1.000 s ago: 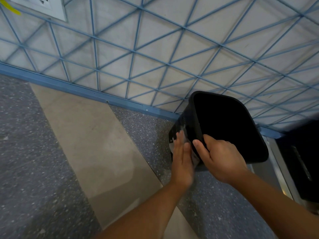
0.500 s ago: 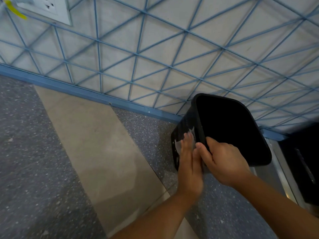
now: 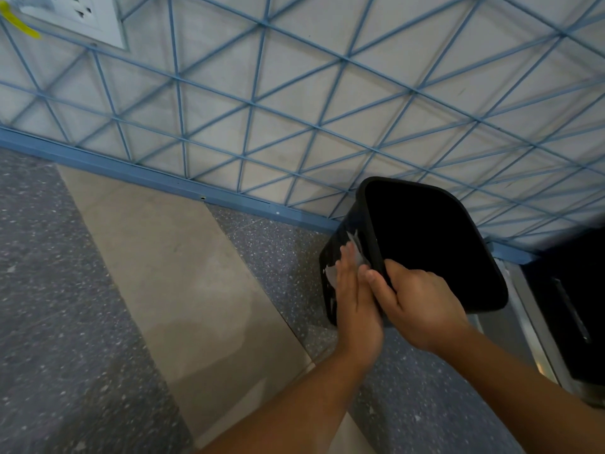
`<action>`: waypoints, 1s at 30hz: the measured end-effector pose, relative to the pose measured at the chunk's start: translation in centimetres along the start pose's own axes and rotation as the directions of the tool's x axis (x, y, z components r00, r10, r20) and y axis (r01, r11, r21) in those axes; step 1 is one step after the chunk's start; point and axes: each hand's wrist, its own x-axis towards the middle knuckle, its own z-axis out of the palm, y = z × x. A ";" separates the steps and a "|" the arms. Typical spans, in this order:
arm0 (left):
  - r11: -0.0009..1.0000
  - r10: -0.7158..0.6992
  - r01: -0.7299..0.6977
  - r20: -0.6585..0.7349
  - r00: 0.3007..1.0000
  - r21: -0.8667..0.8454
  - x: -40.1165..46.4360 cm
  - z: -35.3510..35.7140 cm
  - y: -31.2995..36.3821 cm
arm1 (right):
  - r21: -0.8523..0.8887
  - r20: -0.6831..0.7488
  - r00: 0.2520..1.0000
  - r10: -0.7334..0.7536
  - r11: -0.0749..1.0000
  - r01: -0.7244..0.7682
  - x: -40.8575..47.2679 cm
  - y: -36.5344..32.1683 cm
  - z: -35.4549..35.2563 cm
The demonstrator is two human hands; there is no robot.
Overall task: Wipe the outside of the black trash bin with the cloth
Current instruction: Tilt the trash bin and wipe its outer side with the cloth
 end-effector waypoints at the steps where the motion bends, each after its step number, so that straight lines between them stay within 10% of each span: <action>1: 0.999 0.022 -0.021 -0.002 1.000 0.033 -0.3 -0.1 -0.2 | 0.000 -0.004 1.000 0.001 1.000 -0.001 0.0 0.0 0.0; 30: 0.999 0.004 -0.003 -0.031 1.000 0.039 -0.5 -1.7 -2.5 | -0.016 -0.007 1.000 0.005 1.000 -0.005 -0.1 0.0 -0.1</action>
